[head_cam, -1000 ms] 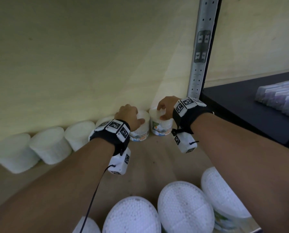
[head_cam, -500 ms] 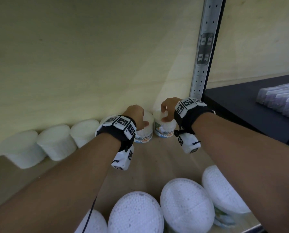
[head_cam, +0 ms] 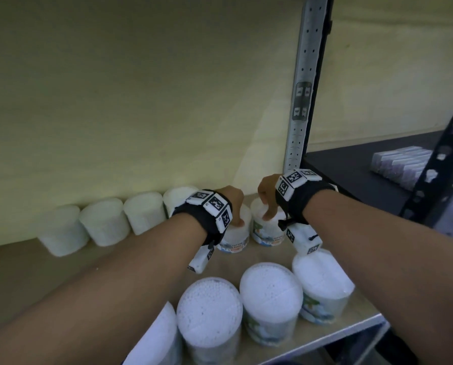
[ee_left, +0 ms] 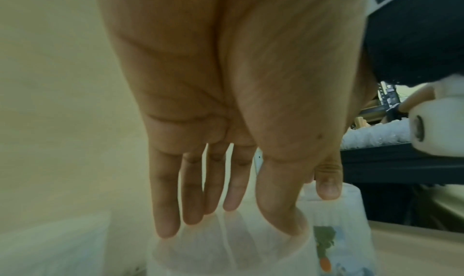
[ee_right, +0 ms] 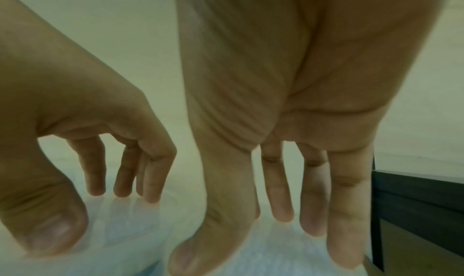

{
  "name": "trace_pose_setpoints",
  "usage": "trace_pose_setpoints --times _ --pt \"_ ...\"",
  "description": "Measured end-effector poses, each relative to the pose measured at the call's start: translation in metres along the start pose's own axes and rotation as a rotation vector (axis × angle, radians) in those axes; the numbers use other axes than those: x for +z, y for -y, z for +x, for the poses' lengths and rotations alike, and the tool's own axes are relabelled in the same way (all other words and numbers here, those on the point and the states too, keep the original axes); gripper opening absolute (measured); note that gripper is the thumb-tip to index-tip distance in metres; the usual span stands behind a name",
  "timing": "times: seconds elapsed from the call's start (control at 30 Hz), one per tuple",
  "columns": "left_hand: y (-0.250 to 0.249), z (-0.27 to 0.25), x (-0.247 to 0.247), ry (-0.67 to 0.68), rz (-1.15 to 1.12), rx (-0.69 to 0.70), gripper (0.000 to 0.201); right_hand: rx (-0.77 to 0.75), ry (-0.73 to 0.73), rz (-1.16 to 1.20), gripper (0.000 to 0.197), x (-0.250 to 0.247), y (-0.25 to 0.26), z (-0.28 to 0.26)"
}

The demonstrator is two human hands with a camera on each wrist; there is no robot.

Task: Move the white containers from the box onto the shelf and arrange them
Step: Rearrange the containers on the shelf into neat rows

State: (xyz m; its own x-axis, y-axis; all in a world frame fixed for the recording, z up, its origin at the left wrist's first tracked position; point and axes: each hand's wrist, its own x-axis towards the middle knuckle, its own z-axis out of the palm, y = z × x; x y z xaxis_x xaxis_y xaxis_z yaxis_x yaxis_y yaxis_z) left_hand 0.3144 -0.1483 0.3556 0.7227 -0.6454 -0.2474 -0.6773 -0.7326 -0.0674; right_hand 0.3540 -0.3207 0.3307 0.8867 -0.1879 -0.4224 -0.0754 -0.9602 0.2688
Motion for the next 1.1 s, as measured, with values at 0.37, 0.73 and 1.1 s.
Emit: trace_pose_setpoints --times 0.37,0.73,1.1 --pt "-0.039 -0.042 0.005 0.037 0.082 0.050 0.036 0.009 -0.026 0.169 0.043 -0.001 0.014 -0.143" --pt "-0.053 -0.068 0.009 -0.018 0.078 0.063 0.043 -0.086 -0.051 0.178 0.050 0.018 0.002 -0.152" --pt "-0.012 -0.076 -0.006 0.012 -0.096 -0.018 0.024 -0.118 -0.256 0.369 0.035 0.013 0.012 -0.153"
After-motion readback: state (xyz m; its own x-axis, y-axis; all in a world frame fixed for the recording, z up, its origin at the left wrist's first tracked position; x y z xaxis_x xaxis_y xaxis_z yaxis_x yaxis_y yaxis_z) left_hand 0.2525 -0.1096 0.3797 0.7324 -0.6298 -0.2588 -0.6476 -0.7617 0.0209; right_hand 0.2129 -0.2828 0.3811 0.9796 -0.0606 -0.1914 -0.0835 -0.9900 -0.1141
